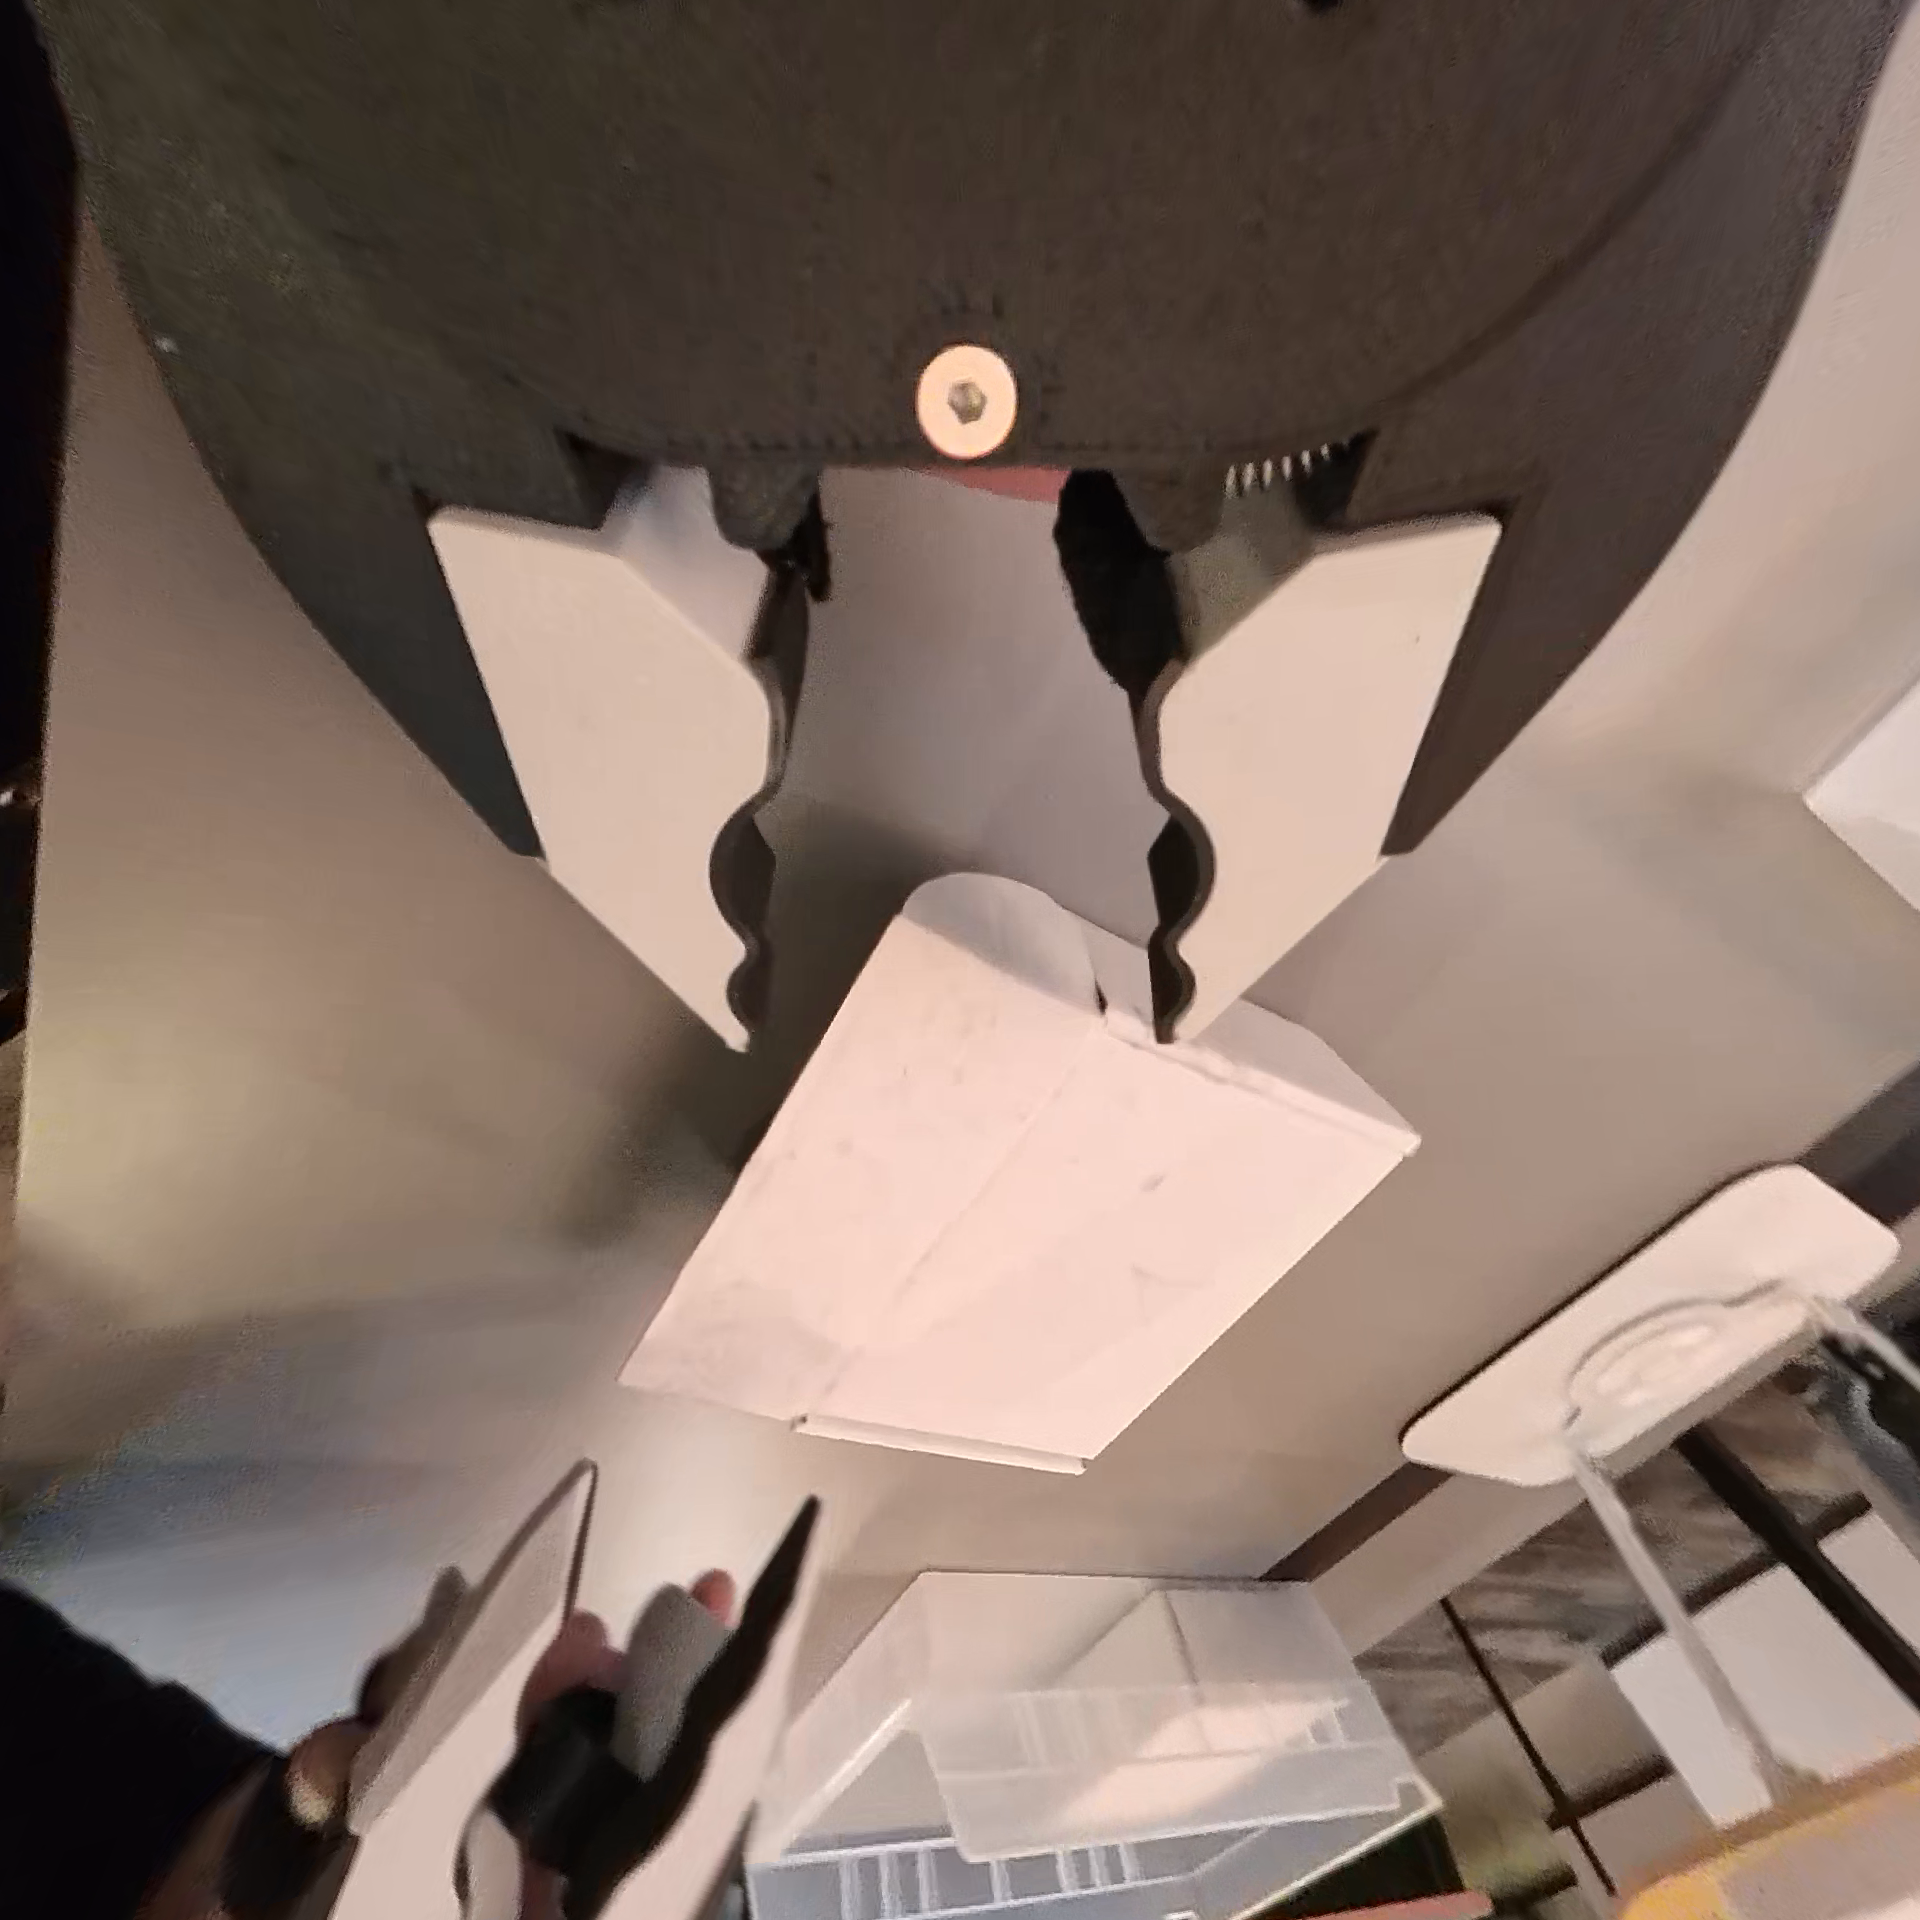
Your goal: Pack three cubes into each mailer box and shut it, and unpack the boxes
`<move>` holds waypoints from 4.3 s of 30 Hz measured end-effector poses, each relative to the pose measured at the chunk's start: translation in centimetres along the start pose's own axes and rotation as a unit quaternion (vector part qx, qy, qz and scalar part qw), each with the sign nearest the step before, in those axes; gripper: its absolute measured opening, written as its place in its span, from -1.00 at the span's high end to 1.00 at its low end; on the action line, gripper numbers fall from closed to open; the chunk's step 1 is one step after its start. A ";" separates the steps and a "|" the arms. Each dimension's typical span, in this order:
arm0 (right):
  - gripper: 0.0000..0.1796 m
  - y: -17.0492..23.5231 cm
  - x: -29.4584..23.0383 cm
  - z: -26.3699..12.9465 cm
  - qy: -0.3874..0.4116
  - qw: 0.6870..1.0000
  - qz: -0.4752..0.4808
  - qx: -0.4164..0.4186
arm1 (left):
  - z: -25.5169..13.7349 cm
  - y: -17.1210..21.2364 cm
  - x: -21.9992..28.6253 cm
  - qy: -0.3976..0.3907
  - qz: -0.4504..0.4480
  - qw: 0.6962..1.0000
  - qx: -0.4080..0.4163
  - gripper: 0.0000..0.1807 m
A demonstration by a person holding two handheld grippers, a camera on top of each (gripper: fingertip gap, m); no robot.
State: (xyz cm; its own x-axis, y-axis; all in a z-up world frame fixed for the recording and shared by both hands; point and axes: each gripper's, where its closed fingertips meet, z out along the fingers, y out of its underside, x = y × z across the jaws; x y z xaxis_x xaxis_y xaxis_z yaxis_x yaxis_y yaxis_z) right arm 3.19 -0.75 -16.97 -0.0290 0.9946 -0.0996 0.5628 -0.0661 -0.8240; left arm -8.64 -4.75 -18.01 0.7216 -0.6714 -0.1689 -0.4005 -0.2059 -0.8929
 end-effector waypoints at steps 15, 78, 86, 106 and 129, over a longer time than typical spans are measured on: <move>0.41 3.2 0.0 2.9 0.060 0.983 0.175 0.000 | 1.8 1.8 0.3 0.029 -0.172 0.984 -0.039 0.41; 0.68 3.3 5.9 2.7 0.091 0.991 0.085 -0.046 | 4.9 2.0 -4.1 0.051 -0.099 0.990 -0.088 0.63; 0.66 3.0 4.8 1.5 0.056 0.993 0.100 -0.041 | 4.0 0.8 -2.7 0.109 -0.149 0.978 -0.097 0.61; 0.34 2.7 5.7 1.4 0.048 0.997 0.053 -0.041 | 4.1 0.9 -2.6 0.082 -0.080 0.991 -0.071 0.40; 0.01 0.8 6.9 -0.5 0.107 0.984 -0.117 -0.076 | 1.9 2.5 -9.0 0.046 0.027 0.993 -0.105 0.65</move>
State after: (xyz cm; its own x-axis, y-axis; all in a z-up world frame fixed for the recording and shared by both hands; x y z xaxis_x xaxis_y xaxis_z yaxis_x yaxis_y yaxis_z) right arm 3.88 6.06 -18.05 -0.0065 0.9762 0.2166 0.6786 0.1634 -0.7162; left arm -15.09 2.12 -19.48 0.6450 -0.7457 -0.1674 -0.5536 -0.3048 -0.7750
